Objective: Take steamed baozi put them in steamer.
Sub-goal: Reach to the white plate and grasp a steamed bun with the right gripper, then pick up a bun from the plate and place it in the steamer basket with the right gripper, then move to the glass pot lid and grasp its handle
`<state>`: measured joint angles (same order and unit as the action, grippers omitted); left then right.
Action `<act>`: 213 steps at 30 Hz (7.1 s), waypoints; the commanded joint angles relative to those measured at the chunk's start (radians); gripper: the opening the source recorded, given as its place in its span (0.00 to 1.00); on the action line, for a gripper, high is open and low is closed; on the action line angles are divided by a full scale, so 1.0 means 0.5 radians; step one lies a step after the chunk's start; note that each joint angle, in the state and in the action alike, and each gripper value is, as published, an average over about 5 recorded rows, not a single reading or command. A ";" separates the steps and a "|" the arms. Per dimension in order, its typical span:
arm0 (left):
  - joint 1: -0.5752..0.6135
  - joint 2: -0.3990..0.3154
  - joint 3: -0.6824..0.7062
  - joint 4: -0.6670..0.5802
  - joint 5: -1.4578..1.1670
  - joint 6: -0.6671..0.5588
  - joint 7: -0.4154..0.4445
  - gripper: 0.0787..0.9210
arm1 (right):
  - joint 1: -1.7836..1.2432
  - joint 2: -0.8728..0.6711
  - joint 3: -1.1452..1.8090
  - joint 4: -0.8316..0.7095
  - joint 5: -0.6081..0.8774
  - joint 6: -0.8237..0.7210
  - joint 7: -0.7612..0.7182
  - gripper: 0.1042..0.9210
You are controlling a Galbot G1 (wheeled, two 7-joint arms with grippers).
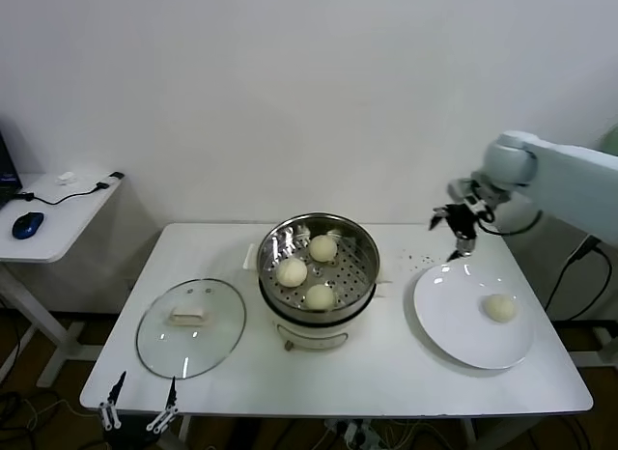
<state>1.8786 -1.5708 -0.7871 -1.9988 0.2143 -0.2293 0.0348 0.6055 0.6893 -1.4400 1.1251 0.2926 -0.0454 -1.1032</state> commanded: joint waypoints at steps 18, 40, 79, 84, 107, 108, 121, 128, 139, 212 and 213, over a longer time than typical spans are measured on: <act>0.004 -0.038 -0.028 0.027 0.072 0.024 -0.007 0.88 | -1.282 -0.071 1.379 -0.671 -0.925 0.072 -0.050 0.88; -0.001 -0.056 -0.025 0.045 0.101 0.021 -0.007 0.88 | -1.308 0.243 1.551 -0.979 -1.050 0.147 -0.045 0.88; -0.029 -0.048 0.040 0.035 0.025 -0.042 -0.004 0.88 | 0.378 0.461 -0.331 -0.447 1.004 -0.285 0.038 0.58; -0.060 -0.040 0.056 0.025 -0.005 -0.043 0.001 0.88 | 0.625 0.713 -0.657 -0.309 1.415 -0.351 0.122 0.58; -0.127 0.027 0.043 0.051 -0.054 -0.049 0.008 0.88 | 0.288 1.339 -0.876 -0.174 1.524 -0.533 0.409 0.59; -0.131 0.027 0.041 0.053 -0.054 -0.047 0.008 0.88 | 0.272 1.347 -0.880 -0.185 1.514 -0.536 0.407 0.59; -0.153 0.034 0.032 0.078 -0.057 -0.039 0.008 0.88 | 0.217 1.343 -0.928 -0.186 1.432 -0.548 0.400 0.59; -0.152 0.035 0.031 0.079 -0.057 -0.040 0.008 0.88 | 0.231 1.341 -0.935 -0.180 1.391 -0.555 0.392 0.59; -0.153 0.039 0.027 0.076 -0.056 -0.042 0.008 0.88 | 0.285 1.285 -0.889 -0.155 1.418 -0.547 0.350 0.84; -0.858 0.311 0.203 0.640 2.744 0.183 -0.366 0.88 | -3.831 0.442 4.009 0.910 0.510 0.419 1.728 0.88; -0.888 0.308 0.209 0.674 2.761 0.190 -0.345 0.88 | -3.834 0.450 4.015 0.901 0.502 0.422 1.726 0.88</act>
<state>1.5953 -1.4352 -0.7430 -1.8995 1.3844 -0.1379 -0.0903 -1.1760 0.8351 0.4316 1.6047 0.6254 0.1547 -0.2333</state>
